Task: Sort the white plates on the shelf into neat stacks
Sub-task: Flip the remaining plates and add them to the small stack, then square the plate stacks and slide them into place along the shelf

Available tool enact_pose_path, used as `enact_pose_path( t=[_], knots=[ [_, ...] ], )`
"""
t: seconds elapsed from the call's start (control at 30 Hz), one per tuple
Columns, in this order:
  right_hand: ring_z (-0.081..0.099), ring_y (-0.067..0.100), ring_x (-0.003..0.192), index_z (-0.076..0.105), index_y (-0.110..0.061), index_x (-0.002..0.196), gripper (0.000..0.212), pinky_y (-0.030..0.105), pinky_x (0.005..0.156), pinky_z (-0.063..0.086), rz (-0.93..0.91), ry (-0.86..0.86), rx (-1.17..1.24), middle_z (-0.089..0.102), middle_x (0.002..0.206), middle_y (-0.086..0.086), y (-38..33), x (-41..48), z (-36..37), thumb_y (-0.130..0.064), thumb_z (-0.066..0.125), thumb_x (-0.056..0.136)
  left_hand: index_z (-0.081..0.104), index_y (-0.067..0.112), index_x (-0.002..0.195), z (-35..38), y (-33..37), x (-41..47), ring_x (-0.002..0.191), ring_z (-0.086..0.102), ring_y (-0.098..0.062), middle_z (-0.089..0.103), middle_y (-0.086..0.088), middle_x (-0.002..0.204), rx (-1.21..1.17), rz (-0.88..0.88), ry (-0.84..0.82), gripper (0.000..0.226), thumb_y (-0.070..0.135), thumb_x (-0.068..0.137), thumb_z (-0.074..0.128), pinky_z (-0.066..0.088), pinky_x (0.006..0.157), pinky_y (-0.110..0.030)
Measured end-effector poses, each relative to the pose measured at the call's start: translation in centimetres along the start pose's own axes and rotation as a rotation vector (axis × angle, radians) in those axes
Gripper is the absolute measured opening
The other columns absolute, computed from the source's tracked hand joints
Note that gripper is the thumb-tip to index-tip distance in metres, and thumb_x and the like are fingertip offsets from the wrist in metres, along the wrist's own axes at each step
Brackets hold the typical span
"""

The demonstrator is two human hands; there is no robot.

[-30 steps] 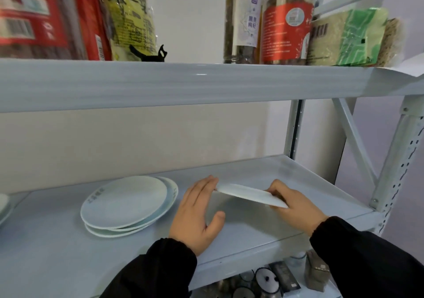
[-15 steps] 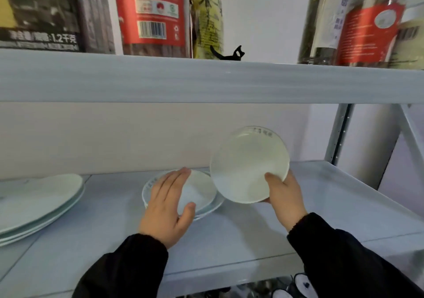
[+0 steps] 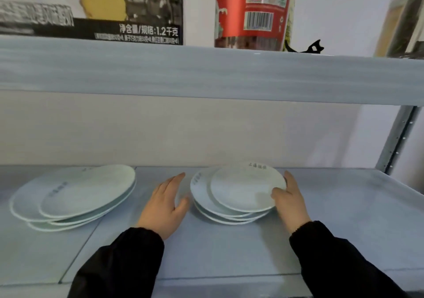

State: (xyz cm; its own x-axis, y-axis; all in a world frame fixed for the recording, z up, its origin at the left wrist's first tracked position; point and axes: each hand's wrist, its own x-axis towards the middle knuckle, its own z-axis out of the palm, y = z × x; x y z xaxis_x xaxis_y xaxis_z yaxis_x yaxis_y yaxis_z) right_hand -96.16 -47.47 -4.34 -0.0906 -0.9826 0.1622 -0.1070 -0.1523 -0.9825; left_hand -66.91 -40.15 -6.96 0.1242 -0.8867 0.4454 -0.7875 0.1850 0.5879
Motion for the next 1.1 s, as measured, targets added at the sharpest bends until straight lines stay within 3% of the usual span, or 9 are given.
enact_pose_path(
  t=[0.1, 0.27, 0.43, 0.6, 0.67, 0.77, 0.87, 0.93, 1.1],
  knots=[
    [0.044, 0.015, 0.117, 0.030, -0.022, 0.151, 0.077, 0.027, 0.093, 0.033, -0.046, -0.006, -0.016, 0.045, 0.133, -0.006, 0.2, -0.1, 0.0, -0.015, 0.052, 0.077, 0.026, 0.034, 0.150, 0.2, 0.2, 0.1, 0.139, 0.025, -0.007, 0.034, 0.010, 0.152, -0.049, -0.006, -0.035, 0.080, 0.065, 0.077, 0.028, 0.024, 0.112, -0.026],
    [0.046, 0.015, 0.121, 0.036, -0.021, 0.149, 0.066, 0.027, 0.094, 0.033, -0.068, 0.040, -0.016, 0.049, 0.136, -0.006, 0.8, 0.4, -0.1, 0.001, 0.051, 0.088, 0.026, 0.033, 0.150, 0.3, 0.1, 0.2, 0.141, 0.024, -0.010, 0.033, 0.007, 0.153, -0.074, -0.022, -0.060, 0.081, 0.065, 0.076, 0.028, 0.023, 0.114, -0.028],
    [0.045, 0.007, 0.116, 0.036, -0.026, 0.149, 0.063, 0.021, 0.093, 0.032, -0.153, 0.038, -0.067, 0.044, 0.133, -0.013, 0.5, -0.1, 0.0, -0.013, 0.056, 0.091, 0.027, 0.033, 0.150, 0.3, 0.1, 0.1, 0.140, 0.024, -0.008, 0.033, 0.009, 0.152, -0.079, -0.025, -0.067, 0.073, 0.057, 0.081, 0.035, 0.023, 0.113, -0.027],
    [0.026, 0.008, 0.142, 0.044, -0.029, 0.144, 0.055, 0.024, 0.109, 0.021, -0.374, -0.044, -0.383, 0.032, 0.154, -0.007, 1.2, -0.2, -0.4, -0.025, 0.059, 0.091, 0.029, 0.035, 0.149, -0.2, 0.2, -0.4, 0.140, 0.025, -0.005, 0.035, 0.012, 0.151, -0.029, -0.068, -0.044, 0.079, 0.064, 0.075, 0.028, 0.024, 0.114, -0.029],
    [0.016, 0.009, 0.147, 0.054, -0.033, 0.134, 0.048, 0.035, 0.118, 0.014, -0.470, -0.082, -0.513, 0.031, 0.155, -0.009, 1.5, -0.2, -0.4, -0.041, 0.053, 0.087, 0.033, 0.036, 0.147, -0.4, 0.4, -0.8, 0.138, 0.027, -0.005, 0.039, 0.012, 0.149, 0.010, -0.073, -0.017, 0.076, 0.063, 0.076, 0.028, 0.025, 0.112, -0.026],
    [0.015, 0.016, 0.149, 0.061, -0.030, 0.128, 0.058, 0.043, 0.120, 0.001, -0.578, -0.114, -0.667, 0.039, 0.152, -0.005, 1.5, 0.0, -0.3, -0.055, 0.039, 0.080, 0.039, 0.036, 0.143, -0.8, 1.6, -1.9, 0.134, 0.030, -0.002, 0.043, 0.014, 0.144, 0.070, -0.085, 0.019, 0.070, 0.060, 0.078, 0.029, 0.025, 0.108, -0.020],
    [0.020, 0.020, 0.147, 0.063, -0.024, 0.126, 0.053, 0.045, 0.120, 0.007, -0.712, -0.153, -0.637, 0.046, 0.148, 0.000, 0.9, -0.8, 0.0, -0.048, 0.043, 0.083, 0.045, 0.035, 0.140, -1.7, 2.9, -3.7, 0.129, 0.037, -0.003, 0.048, 0.017, 0.136, 0.135, -0.090, 0.086, 0.064, 0.056, 0.081, 0.033, 0.027, 0.101, -0.016],
    [0.020, 0.018, 0.147, 0.063, -0.023, 0.127, 0.051, 0.038, 0.120, 0.009, -0.799, -0.203, -0.565, 0.046, 0.147, -0.001, 0.4, -1.5, 0.4, -0.045, 0.045, 0.085, 0.049, 0.035, 0.136, -3.1, 3.3, -5.7, 0.126, 0.042, -0.003, 0.049, 0.021, 0.130, 0.170, -0.083, 0.164, 0.059, 0.055, 0.083, 0.035, 0.030, 0.099, -0.016],
    [0.009, 0.011, 0.149, 0.048, -0.034, 0.140, 0.064, 0.039, 0.118, 0.017, -0.811, -0.413, -0.485, 0.030, 0.153, -0.010, -1.6, -3.0, 3.1, -0.058, 0.045, 0.080, 0.053, 0.034, 0.134, -8.0, 2.7, -11.6, 0.125, 0.047, -0.002, 0.052, 0.019, 0.132, 0.241, -0.189, 0.345, 0.053, 0.055, 0.086, 0.040, 0.039, 0.101, -0.026]
  ],
)
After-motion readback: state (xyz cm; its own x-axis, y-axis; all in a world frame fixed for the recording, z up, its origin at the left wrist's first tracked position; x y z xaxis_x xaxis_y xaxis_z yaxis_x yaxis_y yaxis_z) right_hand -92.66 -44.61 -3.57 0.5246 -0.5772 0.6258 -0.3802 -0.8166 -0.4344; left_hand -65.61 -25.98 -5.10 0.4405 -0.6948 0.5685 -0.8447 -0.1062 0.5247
